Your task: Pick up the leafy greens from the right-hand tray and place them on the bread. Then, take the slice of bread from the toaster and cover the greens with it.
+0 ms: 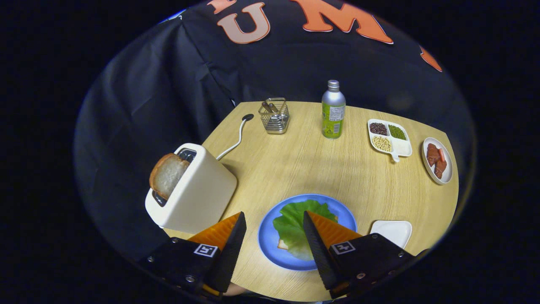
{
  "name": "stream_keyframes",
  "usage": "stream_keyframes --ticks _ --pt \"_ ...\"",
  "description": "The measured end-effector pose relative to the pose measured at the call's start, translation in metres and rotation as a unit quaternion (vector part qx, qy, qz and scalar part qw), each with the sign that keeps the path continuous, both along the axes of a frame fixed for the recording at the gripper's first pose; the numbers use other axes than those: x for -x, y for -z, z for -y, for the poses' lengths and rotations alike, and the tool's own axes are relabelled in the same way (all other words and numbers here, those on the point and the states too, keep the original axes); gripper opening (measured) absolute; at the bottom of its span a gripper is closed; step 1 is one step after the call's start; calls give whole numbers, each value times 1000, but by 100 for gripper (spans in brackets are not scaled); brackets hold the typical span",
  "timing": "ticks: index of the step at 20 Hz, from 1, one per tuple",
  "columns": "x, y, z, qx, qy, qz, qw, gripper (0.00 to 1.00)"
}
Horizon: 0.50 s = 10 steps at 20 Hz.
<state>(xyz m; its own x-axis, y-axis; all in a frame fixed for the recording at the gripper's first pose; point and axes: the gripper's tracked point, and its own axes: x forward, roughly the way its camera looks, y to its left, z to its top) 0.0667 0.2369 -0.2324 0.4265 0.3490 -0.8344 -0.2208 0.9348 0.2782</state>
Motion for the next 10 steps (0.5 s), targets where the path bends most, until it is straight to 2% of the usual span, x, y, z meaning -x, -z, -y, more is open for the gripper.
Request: stream_keyframes --ticks 5,10 --pt "-9 -39 -49 -15 -24 9 1000 88" --pt "-13 -54 -97 -24 -45 -1 999 94"
